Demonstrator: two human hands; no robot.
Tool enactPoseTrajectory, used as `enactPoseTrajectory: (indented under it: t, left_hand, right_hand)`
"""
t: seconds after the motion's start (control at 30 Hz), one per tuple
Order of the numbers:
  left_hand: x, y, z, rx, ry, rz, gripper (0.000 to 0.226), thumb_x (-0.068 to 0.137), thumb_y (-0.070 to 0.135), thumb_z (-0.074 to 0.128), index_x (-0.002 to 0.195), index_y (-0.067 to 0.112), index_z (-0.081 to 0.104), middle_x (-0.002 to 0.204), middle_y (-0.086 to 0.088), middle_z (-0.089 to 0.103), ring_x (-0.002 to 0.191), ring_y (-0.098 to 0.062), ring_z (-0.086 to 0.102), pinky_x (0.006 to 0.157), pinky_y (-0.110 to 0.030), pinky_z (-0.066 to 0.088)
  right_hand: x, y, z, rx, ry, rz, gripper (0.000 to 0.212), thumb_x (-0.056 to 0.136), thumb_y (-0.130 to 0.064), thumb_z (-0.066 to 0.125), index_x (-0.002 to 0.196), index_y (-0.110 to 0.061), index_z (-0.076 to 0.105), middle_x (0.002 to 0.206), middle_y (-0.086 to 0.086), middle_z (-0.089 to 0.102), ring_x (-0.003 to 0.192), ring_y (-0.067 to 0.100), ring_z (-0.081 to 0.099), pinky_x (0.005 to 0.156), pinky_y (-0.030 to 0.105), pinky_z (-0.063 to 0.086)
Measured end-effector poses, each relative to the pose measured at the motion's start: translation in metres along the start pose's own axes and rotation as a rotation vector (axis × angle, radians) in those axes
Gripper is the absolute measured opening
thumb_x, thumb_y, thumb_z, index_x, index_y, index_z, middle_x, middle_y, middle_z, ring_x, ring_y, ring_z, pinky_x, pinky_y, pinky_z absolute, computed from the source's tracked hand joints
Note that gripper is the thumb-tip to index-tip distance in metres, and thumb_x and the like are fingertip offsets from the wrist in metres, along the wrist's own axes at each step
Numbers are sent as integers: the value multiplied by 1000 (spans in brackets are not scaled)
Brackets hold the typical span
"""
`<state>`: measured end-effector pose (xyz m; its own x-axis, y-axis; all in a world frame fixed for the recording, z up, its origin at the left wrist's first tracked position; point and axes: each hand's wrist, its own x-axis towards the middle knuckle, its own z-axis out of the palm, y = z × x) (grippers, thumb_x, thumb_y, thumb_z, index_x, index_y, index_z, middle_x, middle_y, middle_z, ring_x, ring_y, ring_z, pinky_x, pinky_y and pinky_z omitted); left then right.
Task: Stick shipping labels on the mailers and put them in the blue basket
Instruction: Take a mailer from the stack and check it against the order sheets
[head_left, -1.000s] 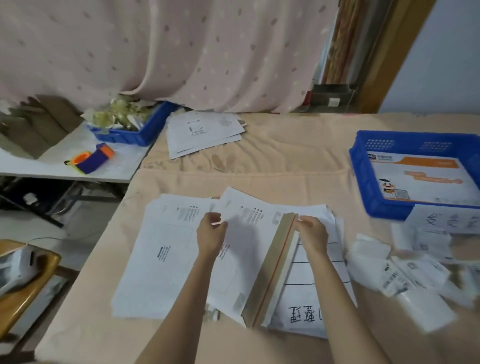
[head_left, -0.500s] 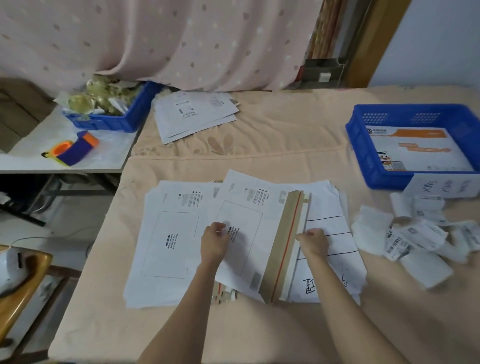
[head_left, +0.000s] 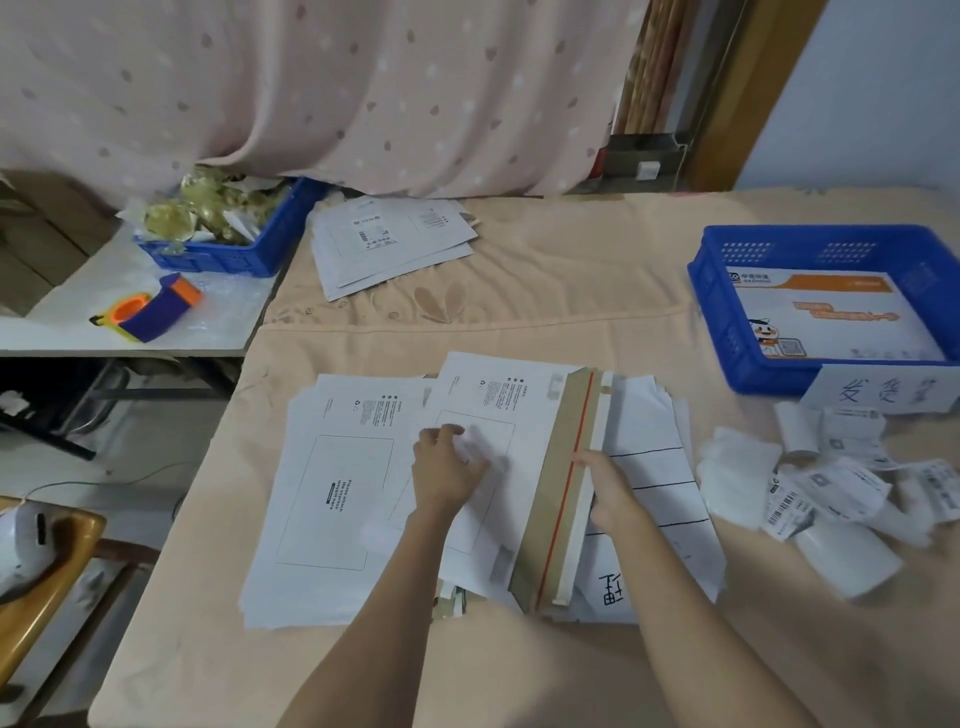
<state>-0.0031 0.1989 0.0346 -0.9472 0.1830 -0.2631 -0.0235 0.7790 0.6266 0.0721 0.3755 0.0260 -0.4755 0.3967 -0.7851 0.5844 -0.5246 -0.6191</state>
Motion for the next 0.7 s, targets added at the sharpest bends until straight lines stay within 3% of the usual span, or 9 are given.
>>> enactPoseTrajectory:
  t: [0.07, 0.17, 0.3, 0.4, 0.5, 0.6, 0.7]
  left_hand:
    - [-2, 15, 2, -45, -12, 45, 73, 75, 37, 76, 137, 18, 43, 145, -7, 32, 131, -25, 33, 102, -35, 35]
    - [-2, 30, 8, 35, -128, 34, 106, 65, 57, 79, 149, 28, 21, 157, -6, 9, 145, -25, 11, 117, -42, 16]
    - [0, 34, 19, 129, -243, 18, 117, 65, 54, 77, 152, 34, 1, 160, -4, -12, 147, -25, -15, 118, -52, -1]
    - [1, 34, 23, 149, -221, 36, 114, 64, 51, 77, 151, 34, 5, 160, -3, -6, 147, -26, -7, 117, -55, 5]
    - [0, 32, 22, 82, -155, 68, 105, 63, 49, 80, 148, 34, 19, 157, -2, 8, 146, -25, 10, 115, -50, 16]
    - [-3, 32, 20, 53, -95, 139, 88, 65, 43, 74, 141, 30, 33, 155, -1, 18, 143, -22, 19, 114, -48, 21]
    - [-10, 41, 25, 6, -1, 294, 67, 74, 16, 60, 138, 16, 41, 154, -4, 27, 142, -24, 24, 115, -46, 24]
  right_hand:
    - [2, -3, 3, -2, -27, -29, 32, 92, -15, 56, 123, -8, 56, 134, 6, 52, 124, 26, 47, 104, 38, 39]
    - [2, -12, 8, -48, -26, -86, 39, 94, -11, 54, 132, -3, 49, 139, 7, 47, 133, 25, 39, 104, 35, 31]
    - [5, -19, 16, -79, -60, -126, 44, 95, -10, 53, 137, -2, 44, 146, 9, 41, 138, 25, 32, 107, 33, 26]
    - [5, -21, 20, -92, -100, -159, 43, 94, -7, 54, 136, -3, 44, 132, 6, 50, 128, 23, 41, 95, 28, 30]
    - [4, -23, 21, -95, -104, -198, 37, 93, -5, 54, 130, -6, 50, 121, 4, 56, 109, 20, 49, 91, 28, 37]
    - [6, -24, 23, -77, -118, -213, 25, 92, -3, 54, 116, -10, 56, 114, 5, 62, 102, 21, 56, 82, 29, 47]
    - [5, -24, 31, -100, -139, -236, 27, 90, 1, 53, 114, -7, 61, 106, 5, 67, 96, 22, 62, 70, 26, 50]
